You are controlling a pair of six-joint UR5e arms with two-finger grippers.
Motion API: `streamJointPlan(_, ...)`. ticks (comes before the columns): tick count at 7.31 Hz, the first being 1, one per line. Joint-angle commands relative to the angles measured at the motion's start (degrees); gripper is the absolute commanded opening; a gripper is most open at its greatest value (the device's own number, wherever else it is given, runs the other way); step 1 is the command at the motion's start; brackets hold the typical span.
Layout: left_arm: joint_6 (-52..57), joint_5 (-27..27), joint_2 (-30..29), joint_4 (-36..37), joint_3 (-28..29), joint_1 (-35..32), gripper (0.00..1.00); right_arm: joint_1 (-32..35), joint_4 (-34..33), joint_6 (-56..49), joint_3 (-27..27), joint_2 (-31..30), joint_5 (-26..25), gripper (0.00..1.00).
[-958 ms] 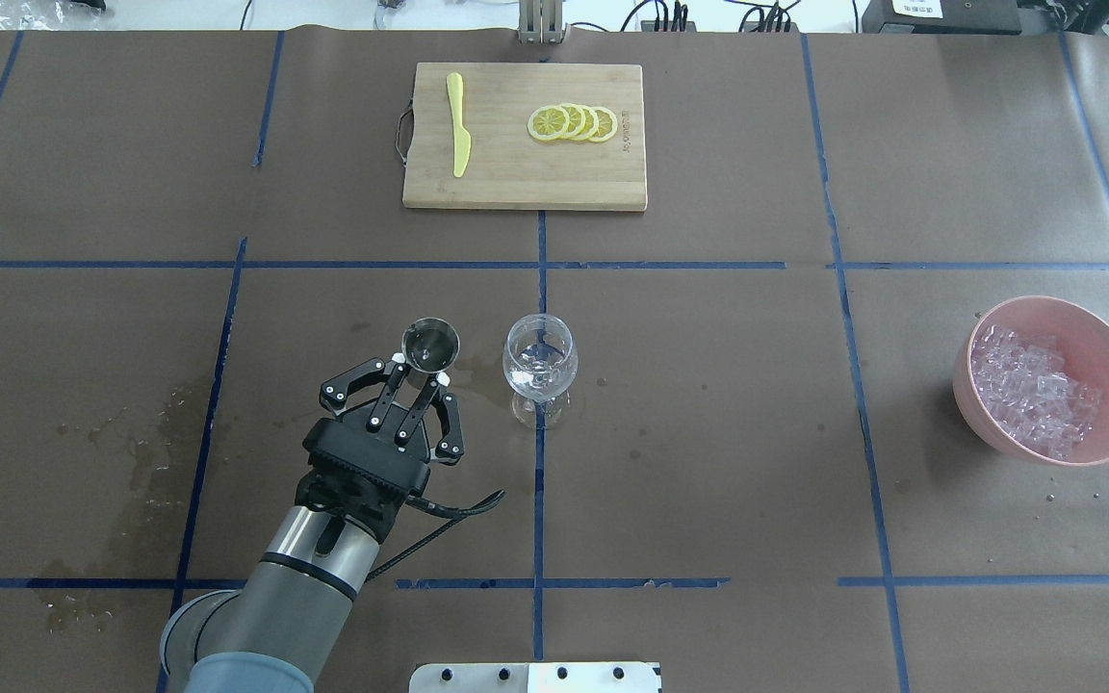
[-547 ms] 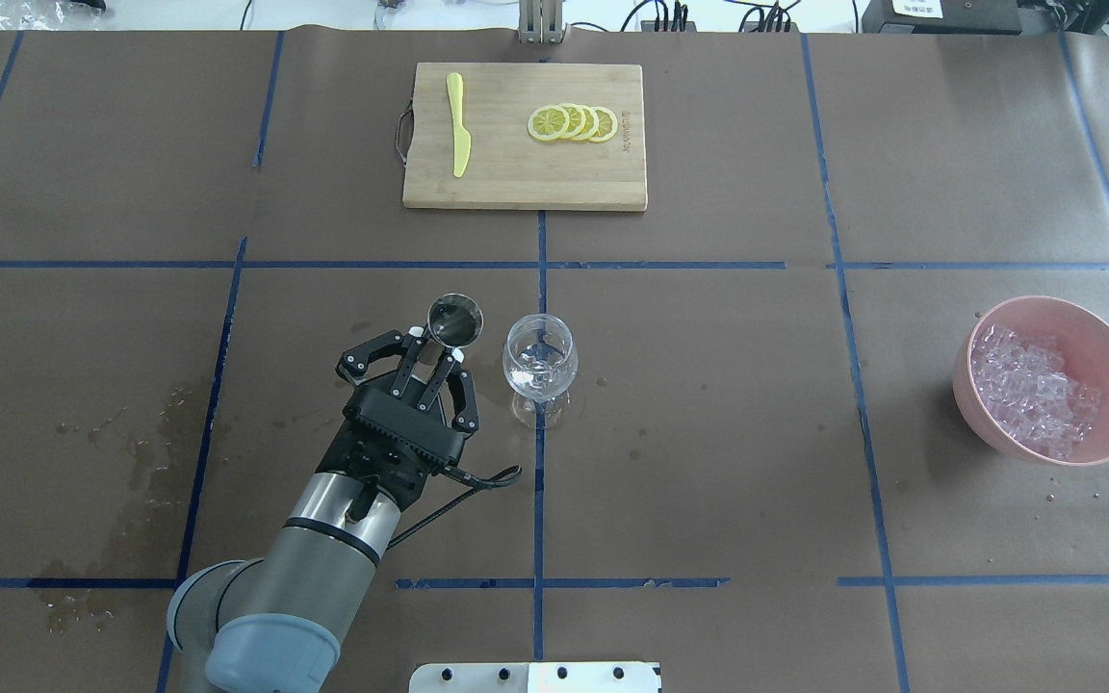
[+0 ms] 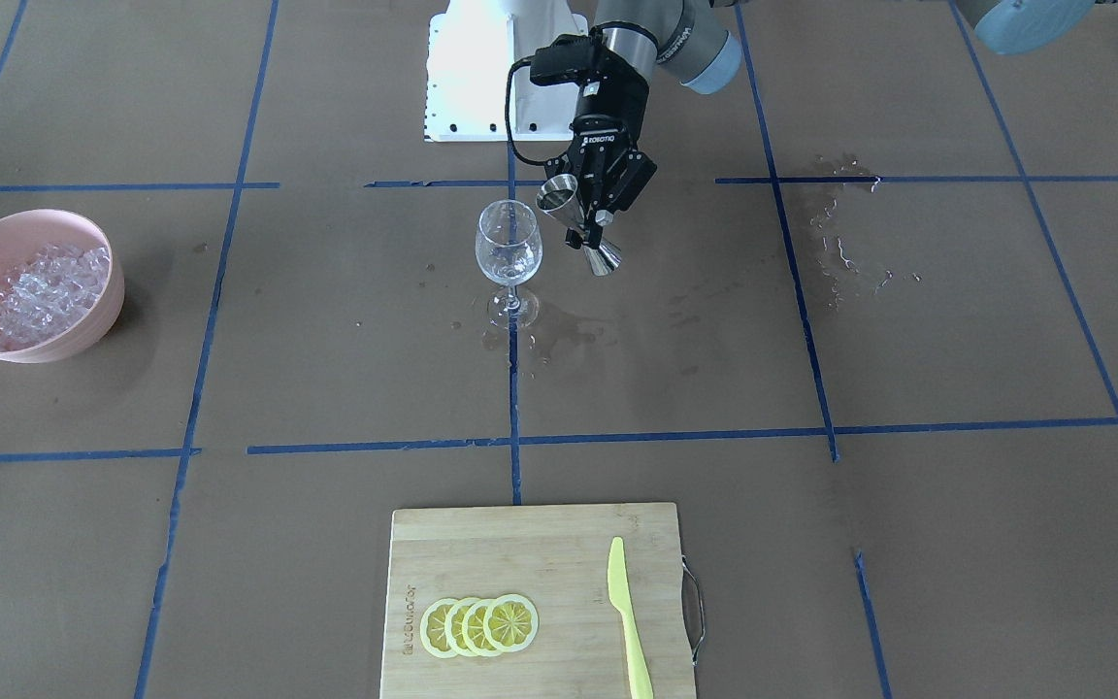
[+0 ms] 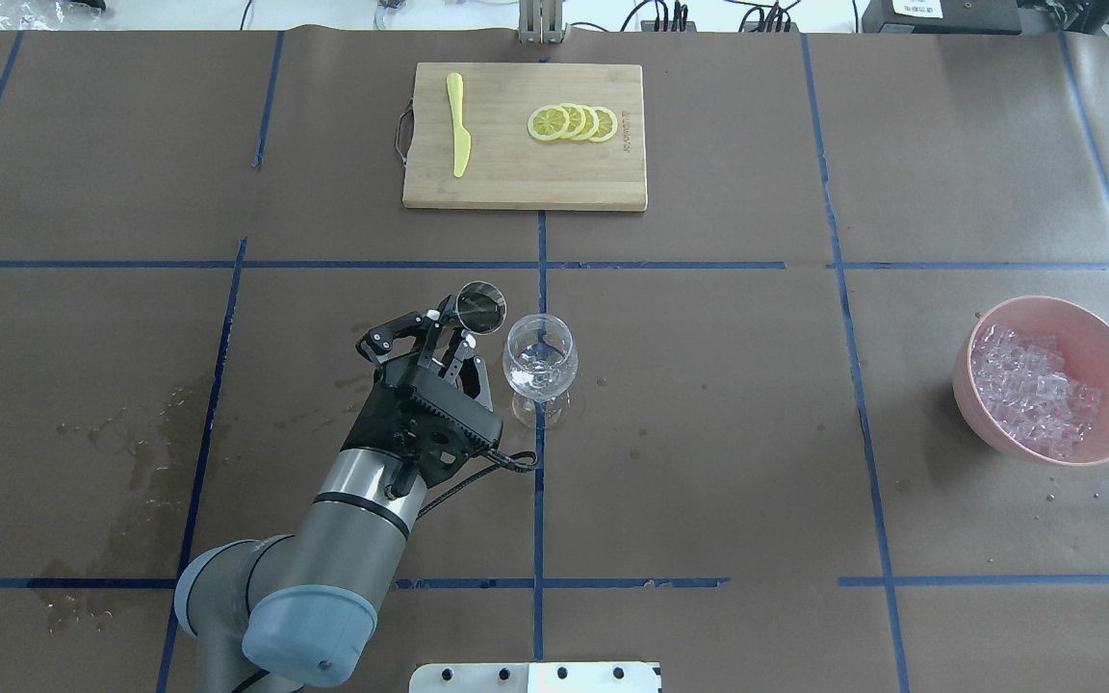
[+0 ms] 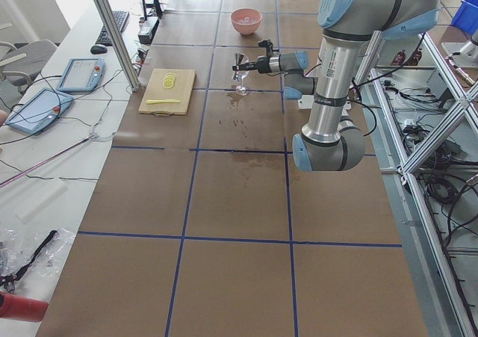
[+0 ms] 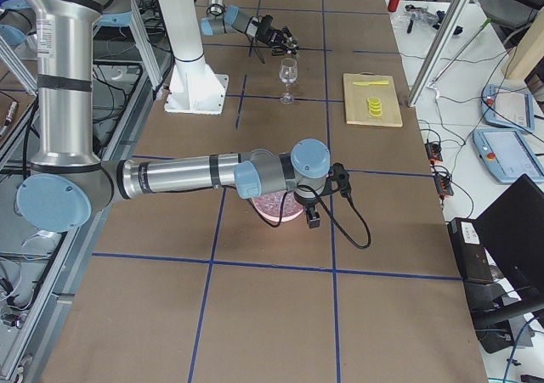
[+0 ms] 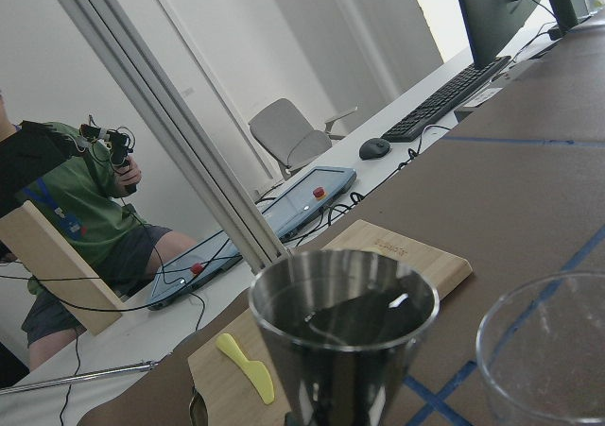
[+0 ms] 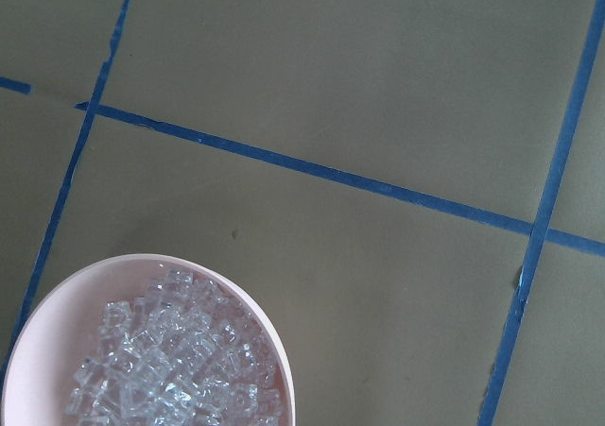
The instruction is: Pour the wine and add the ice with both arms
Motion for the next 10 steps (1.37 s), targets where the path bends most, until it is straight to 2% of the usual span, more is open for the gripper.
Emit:
streamJointPlan(1,5.3,0.0,-0.2,2.6,-1.0,0.3,0.0,0.0,0.0,0.0,-0.1,0.0,0.0,1.0)
streamJointPlan(3,6.5,0.0,-1.5,8.2,-1.4,0.4,0.0,0.0,-0.1,0.0,-0.2,0.0,0.0,1.0)
streamJointPlan(7,17.3,0.0,-2.5,9.9,-1.7,-0.1,0.0,0.0,0.0,0.0,-0.2,0.0,0.0,1.0)
streamJointPlan(9,21.0,-0.3,-2.6,14.7,-3.4,-0.3,0.0,0.0,0.0,0.0,-0.2,0.0,0.0,1.0)
streamJointPlan(10,21.6,-3.7,-2.6,18.8,-5.1,-0.7,0.0,0.0,-0.1,0.0,-0.4,0.0,0.0,1.0)
